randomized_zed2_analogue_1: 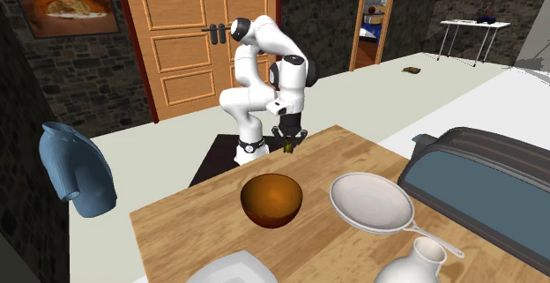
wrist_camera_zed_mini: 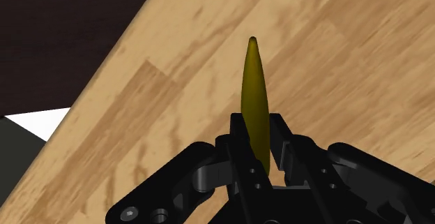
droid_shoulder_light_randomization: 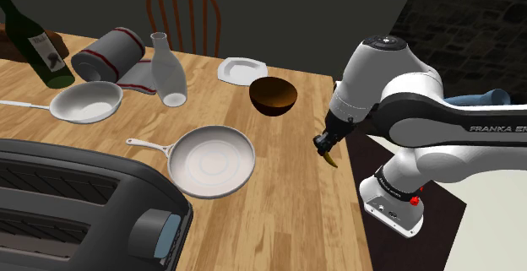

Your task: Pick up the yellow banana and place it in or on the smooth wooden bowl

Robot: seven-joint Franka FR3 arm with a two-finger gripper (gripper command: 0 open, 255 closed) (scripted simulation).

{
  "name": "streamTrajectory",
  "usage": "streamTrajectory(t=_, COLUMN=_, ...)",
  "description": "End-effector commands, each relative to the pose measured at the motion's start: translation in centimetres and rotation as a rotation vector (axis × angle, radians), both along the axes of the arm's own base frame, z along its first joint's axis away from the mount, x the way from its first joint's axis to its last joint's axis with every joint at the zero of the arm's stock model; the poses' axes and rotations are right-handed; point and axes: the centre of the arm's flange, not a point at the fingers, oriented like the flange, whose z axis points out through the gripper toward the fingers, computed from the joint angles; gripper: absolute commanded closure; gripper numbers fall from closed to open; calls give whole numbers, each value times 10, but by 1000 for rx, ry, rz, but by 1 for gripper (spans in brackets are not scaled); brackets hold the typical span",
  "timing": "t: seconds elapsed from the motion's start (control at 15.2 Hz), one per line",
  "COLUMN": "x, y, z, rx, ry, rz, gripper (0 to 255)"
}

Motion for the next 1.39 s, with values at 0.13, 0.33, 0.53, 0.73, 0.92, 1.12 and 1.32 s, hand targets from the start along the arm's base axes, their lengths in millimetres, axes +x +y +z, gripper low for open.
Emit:
streamTrajectory(t=0.13, x=1, y=0, z=22, rx=0, ry=0, rz=0, gripper=255)
streamTrajectory(t=0.33, x=1, y=0, z=38, rx=0, ry=0, rz=0, gripper=255)
streamTrajectory(t=0.53, x=1, y=0, z=54, rx=0, ry=0, rz=0, gripper=255)
streamTrajectory(t=0.73, x=1, y=0, z=70, rx=0, ry=0, rz=0, gripper=255)
streamTrajectory(t=0.92, x=1, y=0, z=86, rx=0, ry=0, rz=0, gripper=255)
streamTrajectory(t=1.12, x=1, y=0, z=101, rx=0, ry=0, rz=0, gripper=255)
streamTrajectory(t=1.32, x=1, y=0, z=113, rx=0, ry=0, rz=0, gripper=255)
